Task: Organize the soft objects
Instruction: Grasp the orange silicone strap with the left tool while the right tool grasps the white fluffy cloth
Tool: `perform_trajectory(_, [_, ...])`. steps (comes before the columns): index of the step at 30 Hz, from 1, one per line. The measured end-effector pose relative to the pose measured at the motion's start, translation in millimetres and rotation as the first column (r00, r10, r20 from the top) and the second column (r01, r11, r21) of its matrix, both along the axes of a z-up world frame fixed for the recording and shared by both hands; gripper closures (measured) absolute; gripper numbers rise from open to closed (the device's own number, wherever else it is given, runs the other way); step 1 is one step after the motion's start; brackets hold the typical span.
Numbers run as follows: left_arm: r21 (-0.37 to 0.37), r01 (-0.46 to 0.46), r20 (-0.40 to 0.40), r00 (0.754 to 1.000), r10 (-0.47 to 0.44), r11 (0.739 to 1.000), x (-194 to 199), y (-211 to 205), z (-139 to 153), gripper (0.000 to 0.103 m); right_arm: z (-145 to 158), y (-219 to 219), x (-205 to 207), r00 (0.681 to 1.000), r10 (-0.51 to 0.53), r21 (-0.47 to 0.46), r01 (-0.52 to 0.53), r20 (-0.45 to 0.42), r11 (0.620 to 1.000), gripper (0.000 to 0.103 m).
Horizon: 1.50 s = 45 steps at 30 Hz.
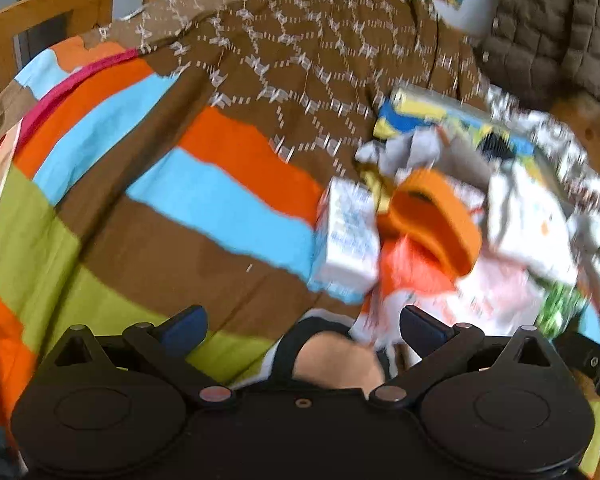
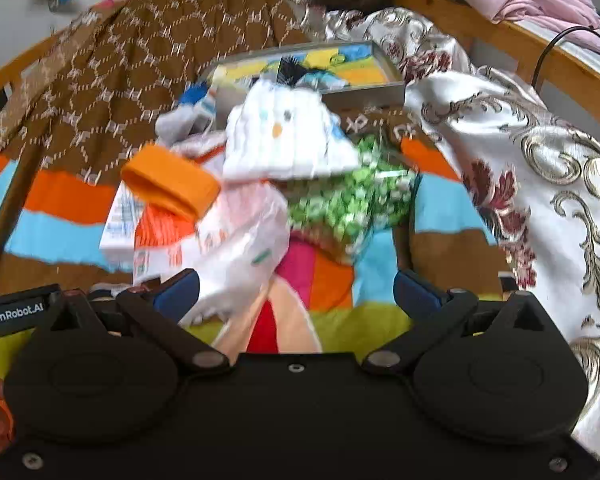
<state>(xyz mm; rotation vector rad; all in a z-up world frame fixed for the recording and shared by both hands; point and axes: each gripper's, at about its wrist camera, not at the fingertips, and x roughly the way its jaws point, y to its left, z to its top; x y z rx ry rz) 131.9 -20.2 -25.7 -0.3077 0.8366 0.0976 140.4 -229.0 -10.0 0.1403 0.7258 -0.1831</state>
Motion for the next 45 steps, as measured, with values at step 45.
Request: perform_trajectory(45, [-0.355,0.065,0.199,0.980,0.007,0.933,90.9,-4.7,-38.5,0.024,-17.7,5.0,128.3,0.958,0.125,-0.211,-0.070,0.258,0.975,0.001])
